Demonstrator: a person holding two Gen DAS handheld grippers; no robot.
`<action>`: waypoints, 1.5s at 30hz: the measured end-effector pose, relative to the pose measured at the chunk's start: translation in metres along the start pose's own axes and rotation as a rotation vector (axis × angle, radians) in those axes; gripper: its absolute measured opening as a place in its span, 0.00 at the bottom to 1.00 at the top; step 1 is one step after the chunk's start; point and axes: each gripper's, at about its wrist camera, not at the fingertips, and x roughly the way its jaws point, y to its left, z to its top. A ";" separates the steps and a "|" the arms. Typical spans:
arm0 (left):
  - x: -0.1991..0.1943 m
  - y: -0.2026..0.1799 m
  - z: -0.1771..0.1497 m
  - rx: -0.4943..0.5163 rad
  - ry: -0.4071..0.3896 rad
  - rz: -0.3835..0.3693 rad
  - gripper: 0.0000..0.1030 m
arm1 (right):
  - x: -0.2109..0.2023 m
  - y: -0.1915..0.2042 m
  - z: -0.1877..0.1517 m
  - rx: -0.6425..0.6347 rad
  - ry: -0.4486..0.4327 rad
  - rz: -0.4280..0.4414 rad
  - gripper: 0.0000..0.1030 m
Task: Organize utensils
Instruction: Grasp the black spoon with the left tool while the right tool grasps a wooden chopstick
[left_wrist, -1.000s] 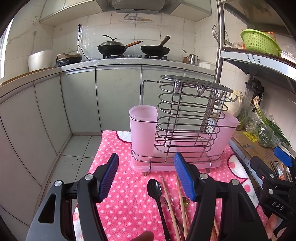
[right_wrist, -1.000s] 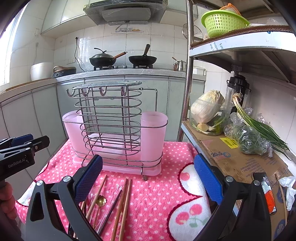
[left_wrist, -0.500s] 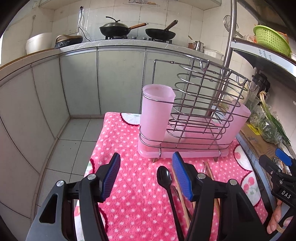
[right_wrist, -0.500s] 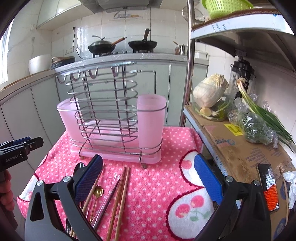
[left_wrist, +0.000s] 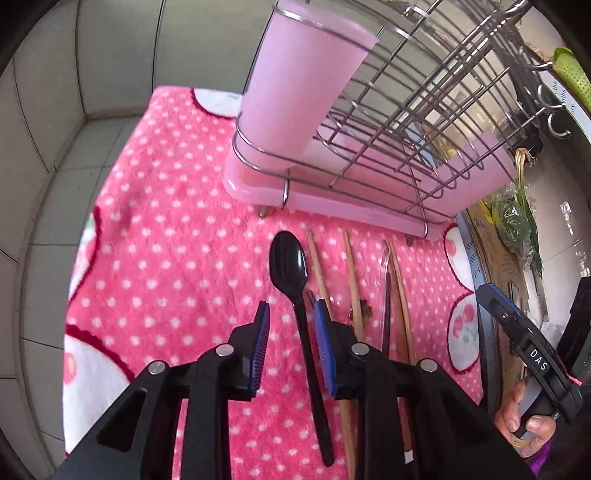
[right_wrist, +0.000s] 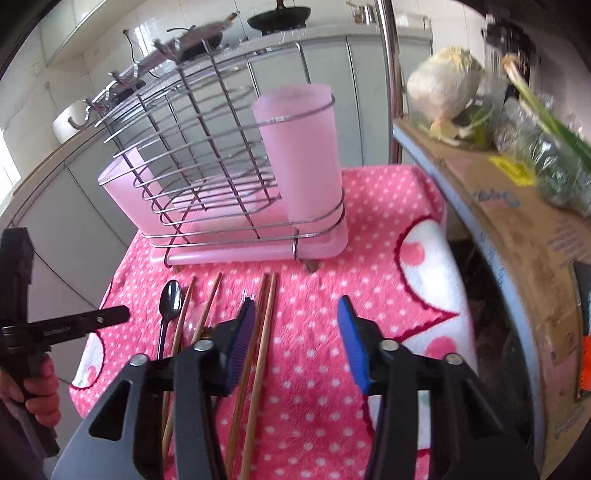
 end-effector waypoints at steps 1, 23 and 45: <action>0.006 0.000 0.002 -0.003 0.024 -0.002 0.23 | 0.003 -0.001 0.000 0.012 0.016 0.013 0.32; 0.032 0.022 0.012 -0.087 0.128 -0.032 0.08 | 0.046 -0.013 0.013 0.106 0.212 0.115 0.17; 0.034 0.034 0.017 -0.004 0.223 0.064 0.10 | 0.109 0.032 0.028 0.018 0.395 -0.010 0.07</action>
